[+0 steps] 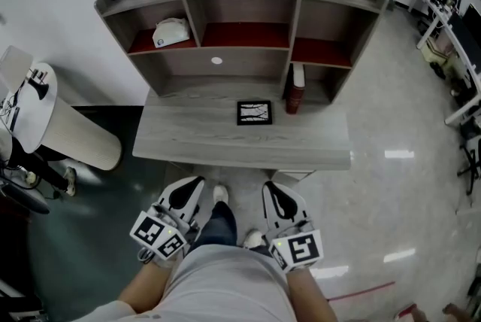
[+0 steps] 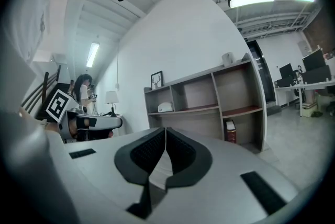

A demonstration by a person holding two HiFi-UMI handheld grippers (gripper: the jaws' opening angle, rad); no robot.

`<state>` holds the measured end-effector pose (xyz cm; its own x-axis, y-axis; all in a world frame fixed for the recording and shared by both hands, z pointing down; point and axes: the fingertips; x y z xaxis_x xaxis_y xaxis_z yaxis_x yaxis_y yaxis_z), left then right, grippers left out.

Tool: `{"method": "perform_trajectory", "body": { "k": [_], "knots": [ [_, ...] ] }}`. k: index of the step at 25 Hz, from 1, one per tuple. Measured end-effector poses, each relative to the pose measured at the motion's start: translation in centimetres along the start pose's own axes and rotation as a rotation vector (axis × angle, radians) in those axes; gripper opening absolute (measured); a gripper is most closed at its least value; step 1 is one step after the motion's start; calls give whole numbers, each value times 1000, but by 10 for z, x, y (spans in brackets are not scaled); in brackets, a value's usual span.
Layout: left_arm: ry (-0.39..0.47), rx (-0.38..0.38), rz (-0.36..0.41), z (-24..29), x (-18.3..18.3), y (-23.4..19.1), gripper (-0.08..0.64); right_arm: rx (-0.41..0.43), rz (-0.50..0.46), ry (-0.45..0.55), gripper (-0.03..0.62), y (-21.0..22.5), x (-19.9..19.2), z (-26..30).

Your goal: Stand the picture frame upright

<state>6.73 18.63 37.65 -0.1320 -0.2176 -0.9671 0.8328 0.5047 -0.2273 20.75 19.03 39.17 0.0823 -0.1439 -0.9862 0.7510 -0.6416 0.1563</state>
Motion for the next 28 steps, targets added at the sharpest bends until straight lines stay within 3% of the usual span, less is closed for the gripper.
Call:
{"method": "perform_trajectory", "body": {
  "k": [28],
  "knots": [
    [-37,-7,-17,119,53,-182,15,-20,25,-55,18,59,18,214]
  ]
}}
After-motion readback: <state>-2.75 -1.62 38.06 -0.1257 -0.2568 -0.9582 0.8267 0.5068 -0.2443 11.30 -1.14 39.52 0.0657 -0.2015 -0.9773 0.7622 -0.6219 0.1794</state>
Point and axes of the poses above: the fingertips, and each gripper's own axes: z forward along the fingers, y to its right, x out of its top, and after that the axes turned 8 degrees about x, right-handed
